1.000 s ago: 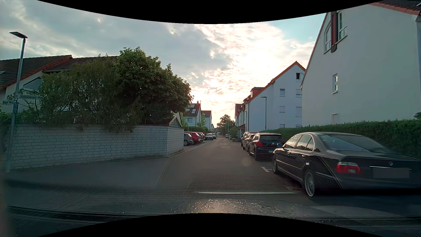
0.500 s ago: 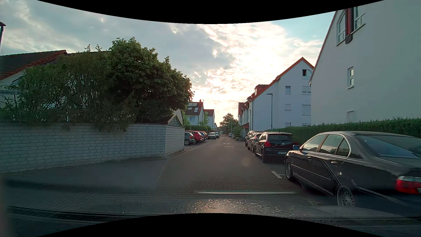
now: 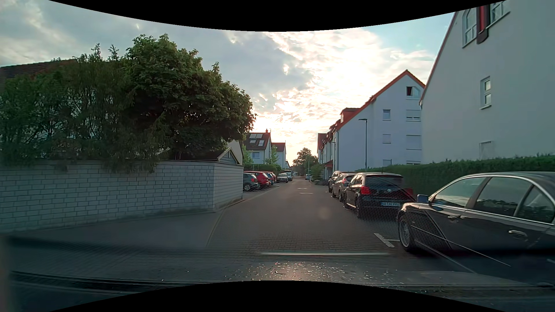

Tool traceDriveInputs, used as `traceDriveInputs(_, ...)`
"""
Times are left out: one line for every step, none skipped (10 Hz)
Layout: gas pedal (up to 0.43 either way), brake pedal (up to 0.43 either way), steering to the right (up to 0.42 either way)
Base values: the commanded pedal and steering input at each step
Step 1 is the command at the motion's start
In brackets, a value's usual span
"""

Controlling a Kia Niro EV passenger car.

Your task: Follow the waypoints while adhering to traffic rules and regulations

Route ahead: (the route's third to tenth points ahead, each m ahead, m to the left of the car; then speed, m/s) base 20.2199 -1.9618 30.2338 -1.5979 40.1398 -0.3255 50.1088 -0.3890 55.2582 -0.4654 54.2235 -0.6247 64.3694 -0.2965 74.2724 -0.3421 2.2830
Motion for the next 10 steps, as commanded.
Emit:
traceDriveInputs(0.028, 0.000, -0.028)
traceDriveInputs(0.028, 0.000, -0.016)
traceDriveInputs(0.028, 0.000, -0.008)
traceDriveInputs(0.028, 0.000, 0.001)
traceDriveInputs(0.028, 0.000, 0.008)
traceDriveInputs(0.028, 0.000, 0.013)
traceDriveInputs(0.028, 0.000, 0.016)
traceDriveInputs(0.028, 0.000, 0.017)
traceDriveInputs(0.028, 0.000, 0.018)
traceDriveInputs(0.028, 0.000, 0.018)
